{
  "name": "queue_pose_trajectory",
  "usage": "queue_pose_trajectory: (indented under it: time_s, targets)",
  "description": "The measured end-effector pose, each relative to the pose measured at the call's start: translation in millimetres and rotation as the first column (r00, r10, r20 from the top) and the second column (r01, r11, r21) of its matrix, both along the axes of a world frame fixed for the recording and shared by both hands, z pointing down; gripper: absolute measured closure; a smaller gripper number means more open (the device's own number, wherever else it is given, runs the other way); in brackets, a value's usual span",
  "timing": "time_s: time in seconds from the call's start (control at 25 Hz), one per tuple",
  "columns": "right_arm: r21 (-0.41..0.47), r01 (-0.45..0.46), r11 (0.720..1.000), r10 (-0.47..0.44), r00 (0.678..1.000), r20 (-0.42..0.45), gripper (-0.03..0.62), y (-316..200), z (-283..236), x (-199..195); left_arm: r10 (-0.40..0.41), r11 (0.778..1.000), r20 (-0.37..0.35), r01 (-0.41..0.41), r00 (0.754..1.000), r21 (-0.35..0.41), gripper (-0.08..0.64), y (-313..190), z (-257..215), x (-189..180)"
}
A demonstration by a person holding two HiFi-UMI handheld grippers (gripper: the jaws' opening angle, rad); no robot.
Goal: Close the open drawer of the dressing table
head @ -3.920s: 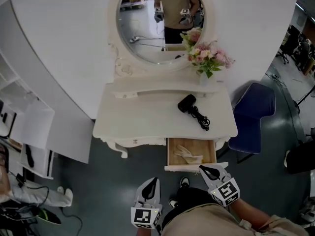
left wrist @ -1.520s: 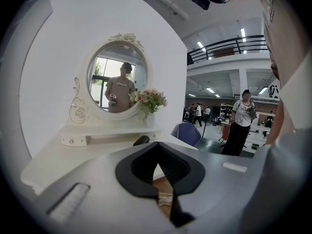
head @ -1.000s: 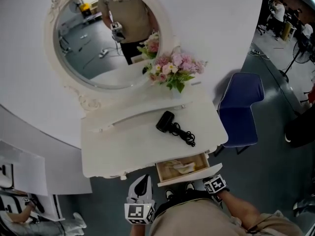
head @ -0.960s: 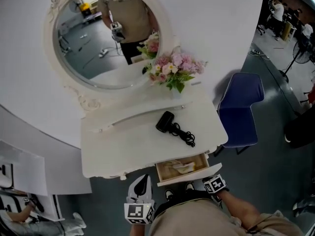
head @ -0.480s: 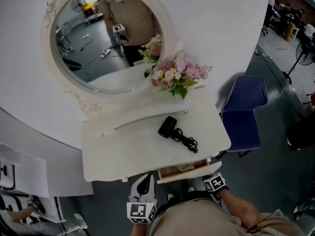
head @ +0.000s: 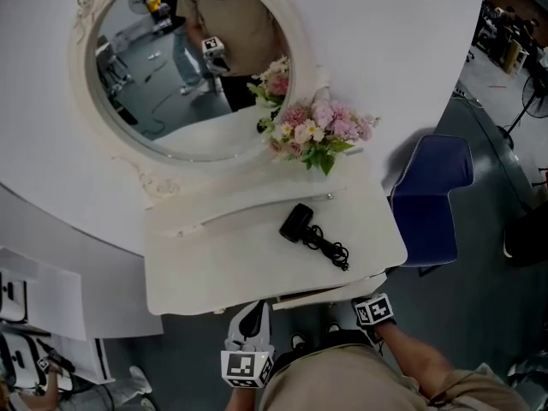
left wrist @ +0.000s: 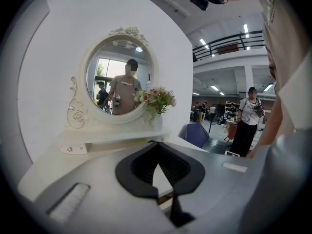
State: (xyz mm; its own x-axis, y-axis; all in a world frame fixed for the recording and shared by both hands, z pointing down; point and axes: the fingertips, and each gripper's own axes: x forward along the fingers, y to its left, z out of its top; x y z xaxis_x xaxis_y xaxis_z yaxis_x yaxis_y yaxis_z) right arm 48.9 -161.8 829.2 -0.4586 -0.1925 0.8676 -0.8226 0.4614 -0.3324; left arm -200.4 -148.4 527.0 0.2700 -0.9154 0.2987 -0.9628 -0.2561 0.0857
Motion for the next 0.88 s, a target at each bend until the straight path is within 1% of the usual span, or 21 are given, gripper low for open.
queue_pose_trajectory:
  time_s: [0.24, 0.48, 0.6, 0.88]
  targets:
    - [0.003, -0.022, 1.000, 0.022, 1.000, -0.004, 0.589, -16.6, -0.2, -4.2, -0.010, 1.000, -0.001, 0.010, 1.000, -0.003, 0.543, -2.5, 0.1, -3.2]
    - [0.028, -0.114, 0.993, 0.113, 0.993, 0.015, 0.589, -34.8, -1.2, -7.8, -0.023, 1.000, -0.002, 0.023, 1.000, -0.014, 0.545, -0.3, 2.4, -9.1]
    - [0.034, -0.145, 0.989, 0.145, 0.989, 0.025, 0.589, -40.4, -3.0, -7.6, -0.024, 1.000, -0.004, 0.024, 1.000, -0.016, 0.543, 0.2, 1.9, -10.1]
    - [0.055, -0.146, 0.988, 0.145, 0.989, 0.027, 0.589, -51.7, -4.2, -11.4, -0.018, 0.999, -0.012, 0.017, 1.000, -0.029, 0.543, -0.4, 4.0, -10.6]
